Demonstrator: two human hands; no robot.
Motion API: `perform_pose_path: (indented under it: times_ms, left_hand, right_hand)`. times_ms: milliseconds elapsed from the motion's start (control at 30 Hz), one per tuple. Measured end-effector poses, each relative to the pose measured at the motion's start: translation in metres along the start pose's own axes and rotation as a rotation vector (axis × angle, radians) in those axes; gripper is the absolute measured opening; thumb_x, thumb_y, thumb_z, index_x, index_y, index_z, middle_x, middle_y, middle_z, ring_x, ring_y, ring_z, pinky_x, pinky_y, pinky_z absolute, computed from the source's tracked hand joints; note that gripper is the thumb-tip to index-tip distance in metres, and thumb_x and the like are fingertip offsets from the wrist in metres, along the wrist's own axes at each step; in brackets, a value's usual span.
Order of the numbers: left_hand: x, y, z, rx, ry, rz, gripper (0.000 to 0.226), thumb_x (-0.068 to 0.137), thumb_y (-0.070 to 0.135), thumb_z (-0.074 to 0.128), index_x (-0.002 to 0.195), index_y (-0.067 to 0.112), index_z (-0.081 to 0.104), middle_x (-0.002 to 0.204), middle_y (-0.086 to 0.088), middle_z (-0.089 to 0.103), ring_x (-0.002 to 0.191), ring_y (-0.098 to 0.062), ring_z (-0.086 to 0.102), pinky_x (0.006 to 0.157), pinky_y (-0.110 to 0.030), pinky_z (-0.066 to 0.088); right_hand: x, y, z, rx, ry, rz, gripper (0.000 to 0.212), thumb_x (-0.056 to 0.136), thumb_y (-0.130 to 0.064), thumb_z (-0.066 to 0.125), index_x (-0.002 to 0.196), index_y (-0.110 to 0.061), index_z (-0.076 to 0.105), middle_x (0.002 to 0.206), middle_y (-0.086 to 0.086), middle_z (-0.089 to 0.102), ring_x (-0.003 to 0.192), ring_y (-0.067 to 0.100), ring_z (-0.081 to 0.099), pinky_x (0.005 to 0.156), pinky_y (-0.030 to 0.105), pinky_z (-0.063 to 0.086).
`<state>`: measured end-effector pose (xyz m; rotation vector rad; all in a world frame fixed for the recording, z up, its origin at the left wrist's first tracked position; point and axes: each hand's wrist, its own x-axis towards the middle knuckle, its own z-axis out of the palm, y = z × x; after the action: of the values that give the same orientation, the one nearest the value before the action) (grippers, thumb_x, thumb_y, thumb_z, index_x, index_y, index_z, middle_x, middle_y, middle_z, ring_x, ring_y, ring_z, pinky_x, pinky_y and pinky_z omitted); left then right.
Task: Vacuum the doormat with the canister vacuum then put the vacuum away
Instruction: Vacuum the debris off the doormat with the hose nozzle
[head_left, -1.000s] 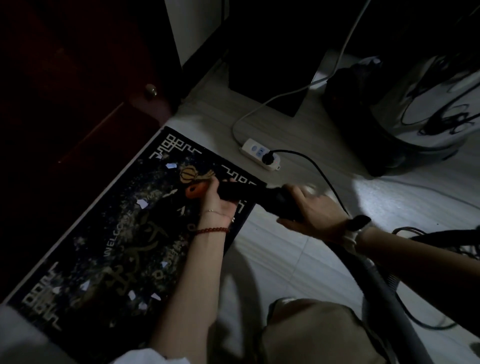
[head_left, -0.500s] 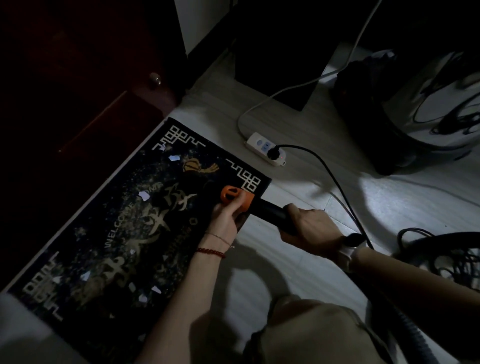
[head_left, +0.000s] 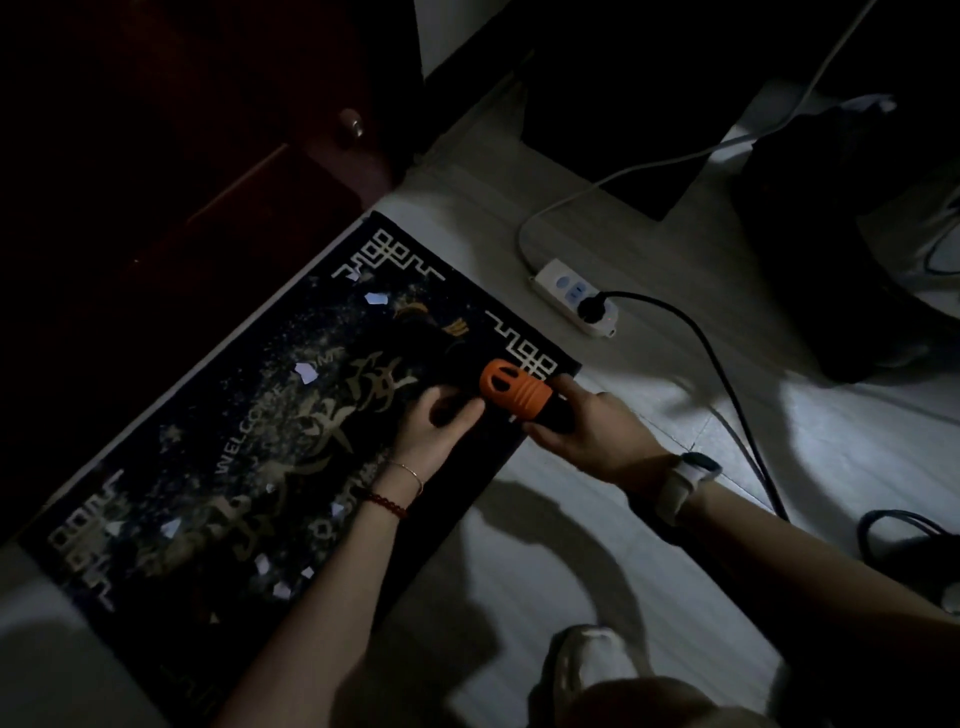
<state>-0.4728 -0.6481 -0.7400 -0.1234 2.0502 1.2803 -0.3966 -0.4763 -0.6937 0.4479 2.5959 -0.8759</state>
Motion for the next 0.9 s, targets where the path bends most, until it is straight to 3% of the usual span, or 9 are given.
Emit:
perform_pose_path:
  times_ms: [100, 200, 267, 333, 400, 533, 700, 767, 900]
  left_hand:
    - [0.012, -0.036, -0.018, 0.585, 0.212, -0.088, 0.073, 0.081, 0.046, 0.063, 0.142, 0.023, 0.029, 0.148, -0.009, 0.027, 0.135, -0.032, 0.026, 0.11, -0.046, 0.027]
    - [0.014, -0.07, -0.024, 0.825, 0.138, -0.207, 0.104, 0.075, 0.057, 0.064, 0.148, 0.028, -0.005, 0.156, -0.007, -0.01, 0.143, -0.033, -0.007, 0.113, -0.056, 0.007]
    - [0.018, -0.084, -0.025, 0.944, 0.07, -0.215, 0.116, 0.072, 0.06, 0.066, 0.145, 0.028, -0.018, 0.155, -0.007, -0.022, 0.142, -0.032, -0.019, 0.112, -0.059, 0.001]
    - [0.023, -0.089, -0.026, 0.966, 0.042, -0.213, 0.121, 0.069, 0.063, 0.066, 0.145, 0.026, -0.021, 0.154, -0.006, -0.025, 0.141, -0.032, -0.023, 0.112, -0.06, 0.0]
    - [0.026, -0.09, -0.028, 0.973, 0.03, -0.197, 0.124, 0.066, 0.065, 0.067, 0.145, 0.025, -0.02, 0.153, -0.005, -0.026, 0.14, -0.031, -0.025, 0.112, -0.059, -0.002]
    - [0.028, -0.094, -0.032, 0.947, 0.015, -0.195, 0.126, 0.065, 0.064, 0.068, 0.145, 0.026, -0.021, 0.152, -0.002, -0.03, 0.14, -0.03, -0.027, 0.112, -0.06, 0.0]
    - [0.028, -0.096, -0.033, 0.954, 0.007, -0.197, 0.123, 0.067, 0.061, 0.069, 0.145, 0.027, -0.02, 0.152, -0.001, -0.031, 0.14, -0.03, -0.027, 0.113, -0.06, 0.001]
    - [0.028, -0.097, -0.032, 0.961, 0.022, -0.184, 0.124, 0.066, 0.064, 0.068, 0.145, 0.027, -0.019, 0.153, 0.0, -0.029, 0.14, -0.029, -0.026, 0.113, -0.06, 0.002]
    - [0.027, -0.1, -0.033, 0.995, 0.047, -0.184, 0.125, 0.062, 0.072, 0.064, 0.146, 0.024, -0.015, 0.154, 0.001, -0.026, 0.141, -0.027, -0.024, 0.112, -0.058, 0.001]
  right_hand:
    - [0.006, 0.014, 0.003, -0.01, 0.044, 0.018, 0.048, 0.087, -0.044, 0.055, 0.126, -0.02, 0.04, 0.099, 0.011, 0.066, 0.082, 0.028, 0.062, 0.071, 0.038, 0.052]
    - [0.01, 0.02, 0.011, -0.073, 0.054, 0.037, 0.048, 0.089, -0.042, 0.054, 0.128, -0.02, 0.037, 0.105, 0.013, 0.064, 0.086, 0.031, 0.061, 0.071, 0.037, 0.049]
    - [0.02, 0.016, 0.018, -0.12, 0.059, -0.031, 0.059, 0.089, -0.039, 0.054, 0.138, -0.022, 0.026, 0.12, 0.012, 0.056, 0.093, 0.032, 0.059, 0.071, 0.035, 0.046]
    - [0.035, 0.007, 0.021, -0.208, 0.073, -0.119, 0.076, 0.089, -0.036, 0.055, 0.146, -0.026, 0.007, 0.129, 0.012, 0.045, 0.096, 0.033, 0.057, 0.068, 0.033, 0.041]
    - [0.053, -0.003, 0.02, -0.315, 0.089, -0.18, 0.075, 0.091, -0.039, 0.051, 0.147, -0.031, 0.002, 0.125, 0.012, 0.044, 0.092, 0.034, 0.056, 0.065, 0.033, 0.041]
    - [0.071, -0.001, 0.01, -0.399, 0.107, -0.236, 0.052, 0.094, -0.046, 0.038, 0.139, -0.024, 0.025, 0.1, 0.013, 0.06, 0.077, 0.033, 0.059, 0.063, 0.037, 0.049]
    - [0.081, 0.018, -0.001, -0.15, 0.263, 0.023, 0.033, 0.093, -0.046, 0.042, 0.111, -0.019, 0.047, 0.084, 0.005, 0.058, 0.071, 0.025, 0.057, 0.063, 0.039, 0.05]
    - [0.073, 0.011, 0.021, -0.098, 0.173, 0.004, 0.032, 0.092, -0.046, 0.043, 0.107, -0.019, 0.048, 0.083, 0.006, 0.06, 0.072, 0.027, 0.06, 0.063, 0.04, 0.051]
    - [0.026, -0.014, 0.069, -0.108, -0.107, -0.216, 0.027, 0.09, -0.047, 0.047, 0.101, -0.022, 0.047, 0.084, 0.003, 0.061, 0.074, 0.025, 0.059, 0.062, 0.034, 0.047]
